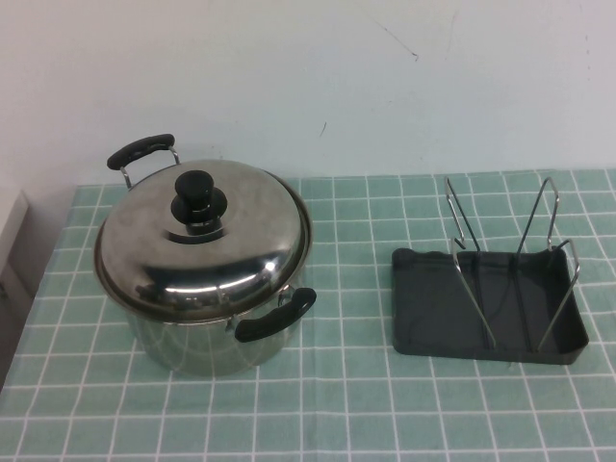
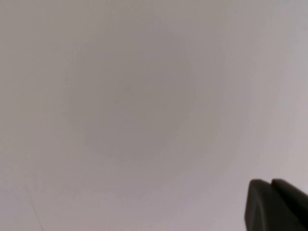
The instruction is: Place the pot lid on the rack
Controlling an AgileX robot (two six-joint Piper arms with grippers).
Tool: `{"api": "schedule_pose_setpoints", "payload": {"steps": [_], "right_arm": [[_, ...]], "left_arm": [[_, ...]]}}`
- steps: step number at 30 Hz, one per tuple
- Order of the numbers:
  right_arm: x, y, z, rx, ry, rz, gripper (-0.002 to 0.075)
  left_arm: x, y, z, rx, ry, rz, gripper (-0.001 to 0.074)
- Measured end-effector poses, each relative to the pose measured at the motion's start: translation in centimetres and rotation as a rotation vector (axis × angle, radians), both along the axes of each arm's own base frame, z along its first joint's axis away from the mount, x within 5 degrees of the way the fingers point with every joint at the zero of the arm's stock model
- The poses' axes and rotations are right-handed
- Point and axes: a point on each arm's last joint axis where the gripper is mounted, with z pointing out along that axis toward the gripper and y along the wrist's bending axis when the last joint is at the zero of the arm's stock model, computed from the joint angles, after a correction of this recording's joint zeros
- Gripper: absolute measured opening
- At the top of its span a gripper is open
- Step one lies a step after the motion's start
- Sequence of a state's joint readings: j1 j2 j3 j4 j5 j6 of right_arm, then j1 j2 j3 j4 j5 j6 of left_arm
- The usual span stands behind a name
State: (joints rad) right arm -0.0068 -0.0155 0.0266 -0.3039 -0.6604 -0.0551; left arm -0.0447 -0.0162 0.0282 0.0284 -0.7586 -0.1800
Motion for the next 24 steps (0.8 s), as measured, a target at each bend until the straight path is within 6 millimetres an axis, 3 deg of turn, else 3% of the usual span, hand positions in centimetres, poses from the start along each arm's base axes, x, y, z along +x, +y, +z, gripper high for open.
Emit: {"api": "schedule_pose_setpoints", "payload": {"steps": [6,15,19,24], "right_arm": [[0.4,-0.7,-0.3,0.125,0.092,-0.009,-0.0002],[0.4,-1.8,2.6,0.158,0.582,-0.153,-0.0002],[1.7,-1.9,1.7,0.12,0.787,-0.194,-0.0002],[3.4,-1.9,0.4,0.098,0.968,-0.208,-0.0002]], "left_arm": [[0.2,0.2,0.6,-0.114,0.061,-0.078,-0.0003],[-0.2,0.4,8.6,-0.065,0.494,-0.009,-0.0003],[2.0,0.4,9.6,-0.066,0.774,0.011,-0.0003],[6.3,-0.6,8.6,-0.074,1.029,-0.076,-0.0003]]}}
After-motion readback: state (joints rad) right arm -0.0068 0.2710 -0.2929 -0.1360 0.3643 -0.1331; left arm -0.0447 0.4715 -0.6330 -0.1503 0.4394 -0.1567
